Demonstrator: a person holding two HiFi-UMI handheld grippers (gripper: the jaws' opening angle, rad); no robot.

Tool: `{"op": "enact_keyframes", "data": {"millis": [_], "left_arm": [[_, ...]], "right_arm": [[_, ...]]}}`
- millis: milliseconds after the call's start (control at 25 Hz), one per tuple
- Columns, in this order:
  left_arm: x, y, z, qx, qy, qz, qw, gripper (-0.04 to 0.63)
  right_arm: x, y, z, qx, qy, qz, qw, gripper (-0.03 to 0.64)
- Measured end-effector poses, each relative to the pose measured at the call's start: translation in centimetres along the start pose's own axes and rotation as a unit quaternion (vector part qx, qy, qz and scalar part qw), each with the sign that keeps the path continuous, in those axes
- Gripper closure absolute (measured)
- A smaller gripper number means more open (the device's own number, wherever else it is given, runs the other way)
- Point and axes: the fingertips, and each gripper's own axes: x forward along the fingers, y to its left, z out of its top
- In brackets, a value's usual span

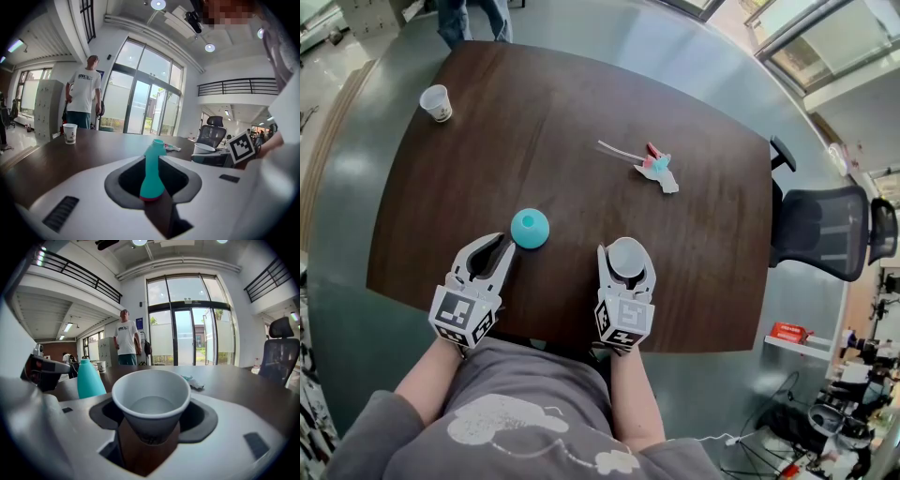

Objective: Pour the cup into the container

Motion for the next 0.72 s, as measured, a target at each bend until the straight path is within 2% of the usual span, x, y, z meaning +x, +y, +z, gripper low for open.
{"op": "enact_keyframes", "data": {"millis": [120,160,280,360,480,720], "left_arm": [[0.2,-0.6,0.1,0.004,-0.002,-0.008,1.0000,0.461],[0.3,-0.7,0.1,0.006,-0.004,-0.007,0.9999,0.425],[0.4,-0.6,0.5,0.027,-0.020,0.012,0.9994,0.246],[0.5,-0.6,0.4,0.047,-0.024,0.019,0.9984,0.206],[1.2,-1.1,-0.5,0.058,-0.015,0.015,0.9981,0.179],[3.6,-1.2,-2.8,0.036,0.014,0.021,0.9990,0.176]], "right_arm": [[-0.4,-0.1,-0.1,0.001,0.003,0.000,1.000,0.311],[-0.5,-0.2,-0.2,0.002,0.004,-0.001,1.000,0.311],[-1.0,-0.6,-0.4,0.003,0.009,-0.006,1.000,0.311],[-1.3,-0.8,-0.4,0.004,0.010,-0.009,1.000,0.311],[-1.6,-1.1,-0.5,0.006,0.009,-0.012,1.000,0.311],[-2.2,-1.6,-0.7,0.006,0.015,-0.016,1.000,0.311]]}}
